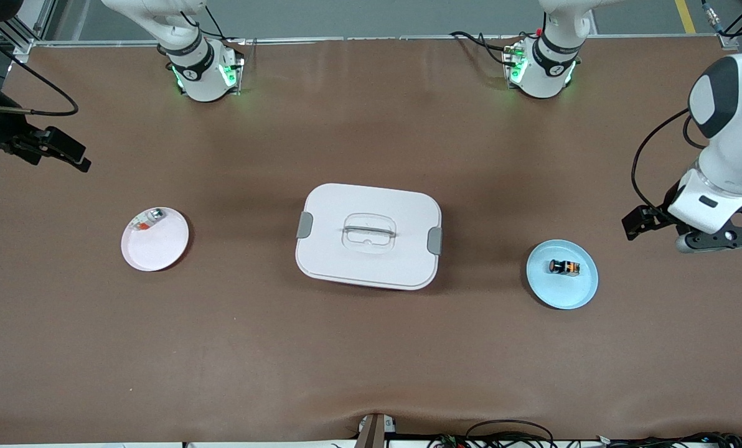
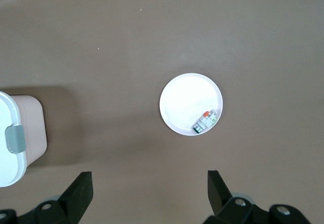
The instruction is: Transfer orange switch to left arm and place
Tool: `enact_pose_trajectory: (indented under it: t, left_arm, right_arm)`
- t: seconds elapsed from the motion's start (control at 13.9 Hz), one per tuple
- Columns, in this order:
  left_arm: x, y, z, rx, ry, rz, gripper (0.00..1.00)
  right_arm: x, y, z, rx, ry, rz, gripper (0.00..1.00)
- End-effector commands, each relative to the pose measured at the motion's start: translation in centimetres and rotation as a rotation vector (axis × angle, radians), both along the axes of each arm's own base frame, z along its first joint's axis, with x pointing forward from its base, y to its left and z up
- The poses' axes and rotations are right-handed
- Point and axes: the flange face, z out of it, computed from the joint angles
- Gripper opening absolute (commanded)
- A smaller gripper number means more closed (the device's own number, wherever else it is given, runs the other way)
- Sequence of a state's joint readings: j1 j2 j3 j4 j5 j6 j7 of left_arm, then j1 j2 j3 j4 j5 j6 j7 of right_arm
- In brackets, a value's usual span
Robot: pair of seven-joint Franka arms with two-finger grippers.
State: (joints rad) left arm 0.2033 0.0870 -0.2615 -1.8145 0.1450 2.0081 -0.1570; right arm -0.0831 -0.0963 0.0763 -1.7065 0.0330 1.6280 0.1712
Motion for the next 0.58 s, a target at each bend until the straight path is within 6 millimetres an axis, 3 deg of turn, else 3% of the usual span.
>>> enact_pose_trajectory:
  t: [0.0, 0.29, 0.5]
  left_arm:
    - [-0.3, -0.9, 2.8, -0.014, 0.019, -0.018, 1.00]
    - [-0.8, -0.7, 4.2, -0.042, 0.017, 0.002, 1.00]
    - [-1.9, -0.7, 6.8, -0.086, -0.023, 0.012, 1.00]
  right_arm:
    - [-0.8, 0.0, 0.3, 0.013, -0.013, 0.005, 1.00]
    - [-0.7, 0.1, 0.2, 0.013, -0.012, 0.016, 1.00]
    - [-0.7, 0.0, 0.2, 0.012, -0.014, 0.074, 1.00]
